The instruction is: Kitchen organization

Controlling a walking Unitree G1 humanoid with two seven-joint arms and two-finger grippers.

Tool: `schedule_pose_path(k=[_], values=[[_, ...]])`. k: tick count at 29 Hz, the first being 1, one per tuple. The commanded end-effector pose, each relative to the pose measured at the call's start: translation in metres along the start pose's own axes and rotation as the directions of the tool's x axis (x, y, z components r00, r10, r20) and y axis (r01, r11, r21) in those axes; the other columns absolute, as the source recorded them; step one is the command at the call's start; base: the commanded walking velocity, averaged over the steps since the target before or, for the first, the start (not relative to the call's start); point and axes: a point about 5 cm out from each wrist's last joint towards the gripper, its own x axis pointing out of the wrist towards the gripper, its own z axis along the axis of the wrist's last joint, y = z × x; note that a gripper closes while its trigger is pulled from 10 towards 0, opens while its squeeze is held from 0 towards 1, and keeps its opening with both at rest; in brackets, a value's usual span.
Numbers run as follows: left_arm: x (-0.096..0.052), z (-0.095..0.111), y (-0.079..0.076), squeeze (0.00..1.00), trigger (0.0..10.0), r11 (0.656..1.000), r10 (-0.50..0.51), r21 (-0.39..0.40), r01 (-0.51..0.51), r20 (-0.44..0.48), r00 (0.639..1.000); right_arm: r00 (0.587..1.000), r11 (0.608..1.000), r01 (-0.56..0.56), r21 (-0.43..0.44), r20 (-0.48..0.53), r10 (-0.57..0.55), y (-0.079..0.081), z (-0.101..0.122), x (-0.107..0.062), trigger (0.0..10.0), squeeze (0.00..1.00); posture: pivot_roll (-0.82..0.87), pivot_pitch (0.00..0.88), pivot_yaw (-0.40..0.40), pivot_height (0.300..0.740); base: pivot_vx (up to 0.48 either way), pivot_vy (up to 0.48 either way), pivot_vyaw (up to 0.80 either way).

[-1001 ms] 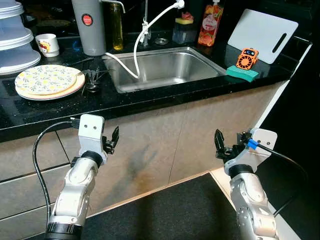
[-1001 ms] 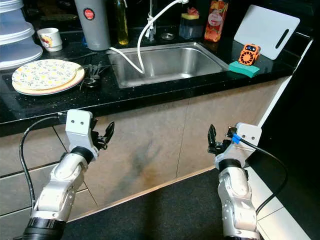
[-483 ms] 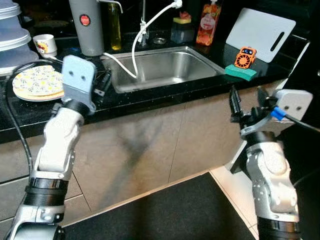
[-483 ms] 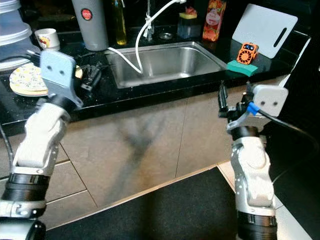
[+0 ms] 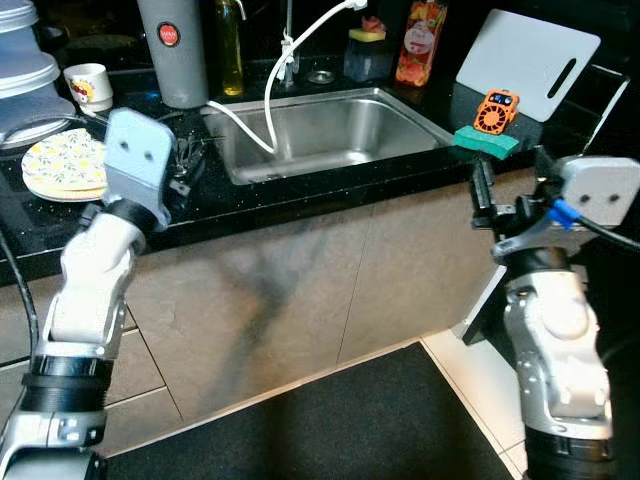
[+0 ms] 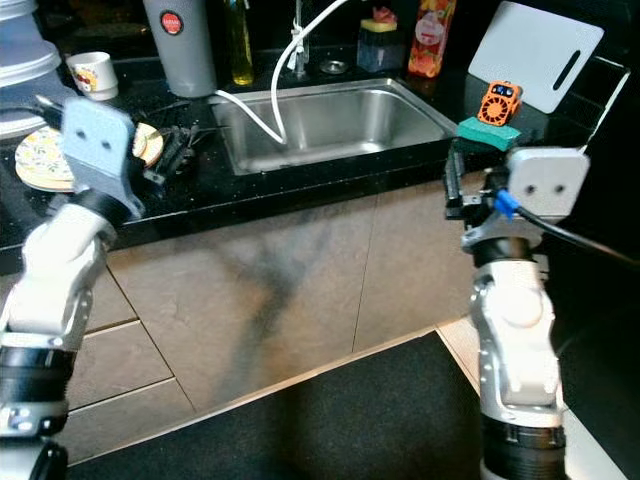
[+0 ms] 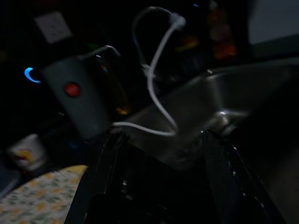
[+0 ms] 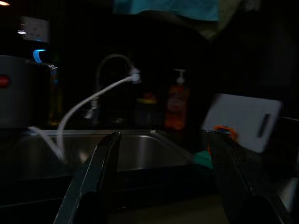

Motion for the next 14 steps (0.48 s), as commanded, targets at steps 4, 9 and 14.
schedule_pose_path(k=[4,9,14], values=[[0.002,-0.001,-0.009,0.0,10.0,0.999,-0.037,-0.008,0.037,-0.004,0.999,0.999,1.0,0.01,0.021,-0.03,-0.01,0.002,-0.009,-0.002,10.0,0.0,0.02,0.0,0.031,0.74,0.0,0.0,0.0],[0.009,0.002,-0.013,0.0,10.0,0.999,-0.047,-0.017,0.047,0.01,0.999,0.998,0.999,0.039,0.016,-0.056,-0.038,-0.001,-0.015,-0.007,10.0,0.0,0.01,0.0,0.054,0.74,0.0,0.0,0.0],[0.011,0.0,-0.013,0.0,10.0,0.998,-0.013,-0.062,0.013,0.002,1.0,0.998,0.999,0.04,-0.002,-0.043,-0.04,-0.005,-0.011,-0.005,10.0,0.0,0.01,0.0,0.032,0.74,0.0,0.0,0.0]])
